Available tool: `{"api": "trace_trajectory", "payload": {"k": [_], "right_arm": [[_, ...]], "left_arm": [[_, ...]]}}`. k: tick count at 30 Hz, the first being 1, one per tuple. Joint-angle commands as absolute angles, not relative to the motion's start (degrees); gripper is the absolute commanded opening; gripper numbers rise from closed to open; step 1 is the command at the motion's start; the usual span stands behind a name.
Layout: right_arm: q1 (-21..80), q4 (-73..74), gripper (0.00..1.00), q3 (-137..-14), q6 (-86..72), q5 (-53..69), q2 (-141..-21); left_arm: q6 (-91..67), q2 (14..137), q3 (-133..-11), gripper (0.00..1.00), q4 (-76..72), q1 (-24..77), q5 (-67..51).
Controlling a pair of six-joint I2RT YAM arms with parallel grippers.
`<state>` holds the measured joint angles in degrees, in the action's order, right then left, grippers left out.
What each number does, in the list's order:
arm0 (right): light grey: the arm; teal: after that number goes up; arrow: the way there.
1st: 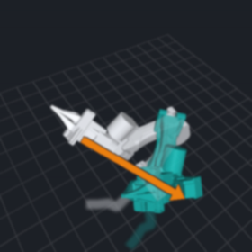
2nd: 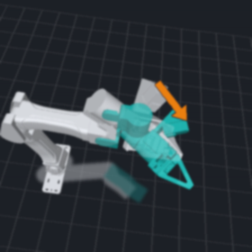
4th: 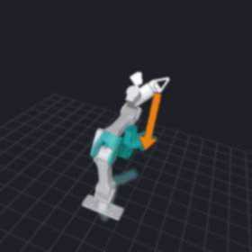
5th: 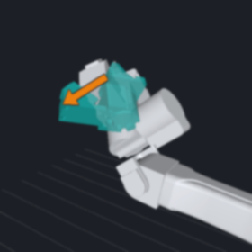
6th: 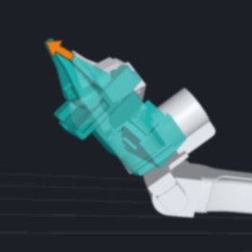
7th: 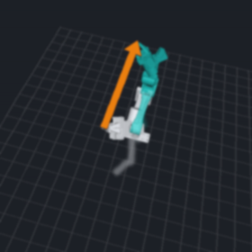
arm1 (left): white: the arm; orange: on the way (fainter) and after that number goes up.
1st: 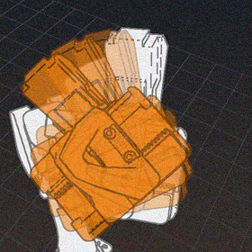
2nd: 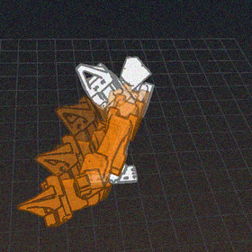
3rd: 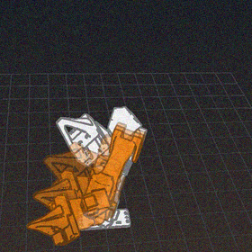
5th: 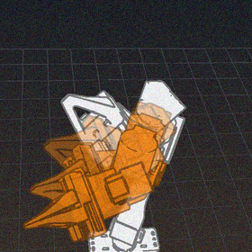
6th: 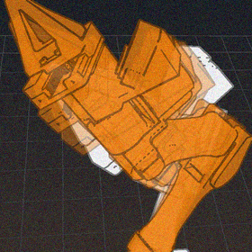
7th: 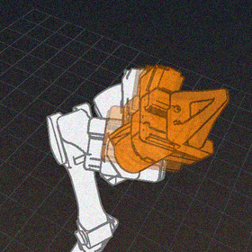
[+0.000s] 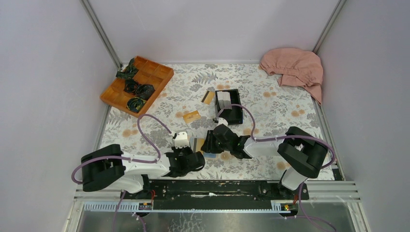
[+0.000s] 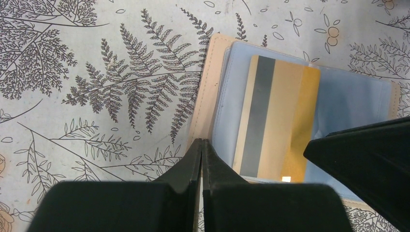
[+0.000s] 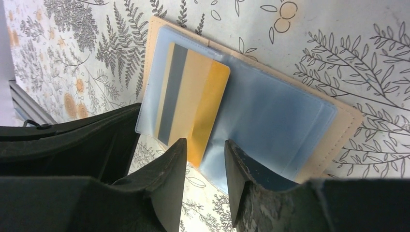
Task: Put the credit cards into the card holder
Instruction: Insert the credit card into the card holder.
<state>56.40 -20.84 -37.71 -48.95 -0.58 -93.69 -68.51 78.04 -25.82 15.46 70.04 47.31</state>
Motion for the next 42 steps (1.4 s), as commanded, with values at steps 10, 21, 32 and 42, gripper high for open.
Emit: {"api": "trace_trajectory", "payload": {"k": [10, 21, 32, 42], "right_arm": [[56.44, -17.84, 0.19, -39.14, -47.23, -4.89, -95.59], [56.43, -18.61, 0.06, -38.47, -47.59, -6.31, -94.02], [56.9, -18.81, 0.01, -41.51, -47.14, -3.9, -97.49], [58.96, -17.3, 0.01, -45.22, -46.98, -3.95, -100.04]], "left_arm": [[-70.58, 80.76, -22.0, 0.01, 10.83, 70.35, 35.65], [-70.69, 81.81, -21.78, 0.01, 10.15, 70.48, 35.36], [-70.45, 82.43, -22.1, 0.01, 9.54, 70.44, 35.36], [-70.05, 83.23, -22.76, 0.0, 9.14, 70.48, 35.08]]}}
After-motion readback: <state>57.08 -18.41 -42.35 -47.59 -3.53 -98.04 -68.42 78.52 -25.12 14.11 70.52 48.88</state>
